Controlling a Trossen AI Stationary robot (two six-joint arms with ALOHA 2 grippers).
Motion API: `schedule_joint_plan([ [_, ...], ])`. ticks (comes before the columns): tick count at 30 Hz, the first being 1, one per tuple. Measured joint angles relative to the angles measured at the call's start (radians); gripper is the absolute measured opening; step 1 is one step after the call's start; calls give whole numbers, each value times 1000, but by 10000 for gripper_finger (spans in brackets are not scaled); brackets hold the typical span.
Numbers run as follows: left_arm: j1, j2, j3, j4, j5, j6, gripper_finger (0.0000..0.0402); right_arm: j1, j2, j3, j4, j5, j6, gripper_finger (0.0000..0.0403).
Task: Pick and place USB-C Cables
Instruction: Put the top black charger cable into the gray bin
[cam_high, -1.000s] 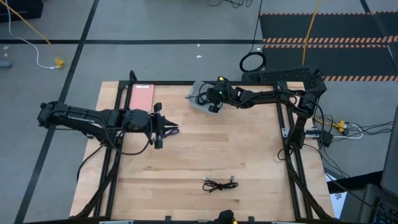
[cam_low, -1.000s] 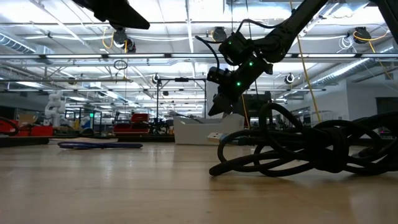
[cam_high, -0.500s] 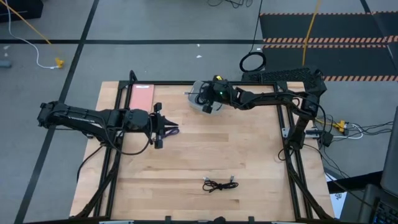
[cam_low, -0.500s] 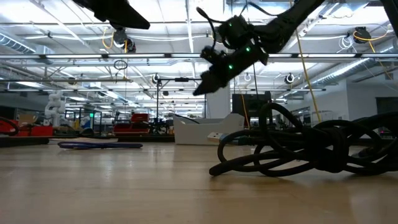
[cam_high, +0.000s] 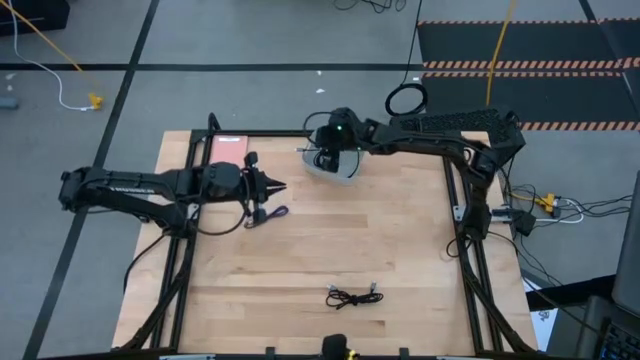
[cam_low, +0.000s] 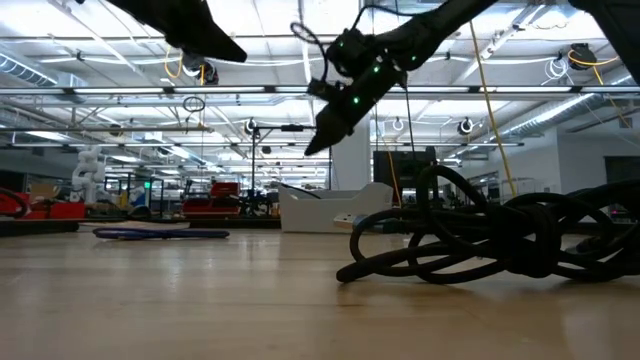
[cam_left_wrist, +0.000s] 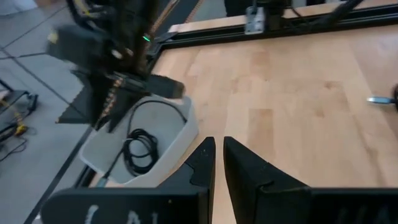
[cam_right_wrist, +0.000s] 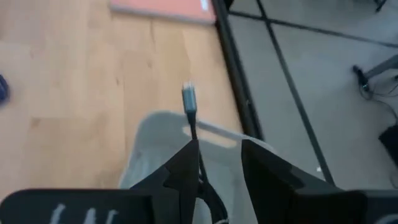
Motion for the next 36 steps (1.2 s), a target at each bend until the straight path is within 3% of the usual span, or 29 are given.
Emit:
schedule_joint_plan([
  [15, 140, 12, 0, -1, 5, 7, 37, -61, 133, 80, -42, -181, -33, 125],
  [23, 160, 44, 0, 27, 6, 7, 37, -63, 150, 80, -25, -150, -36, 152],
  [30, 179, 113, -1, 90, 40, 29, 37, -73, 166, 80, -21, -150, -44, 109],
  [36, 199, 172, 0, 117, 56, 35, 37, -82, 170, 80, -29, -150, -36, 34],
])
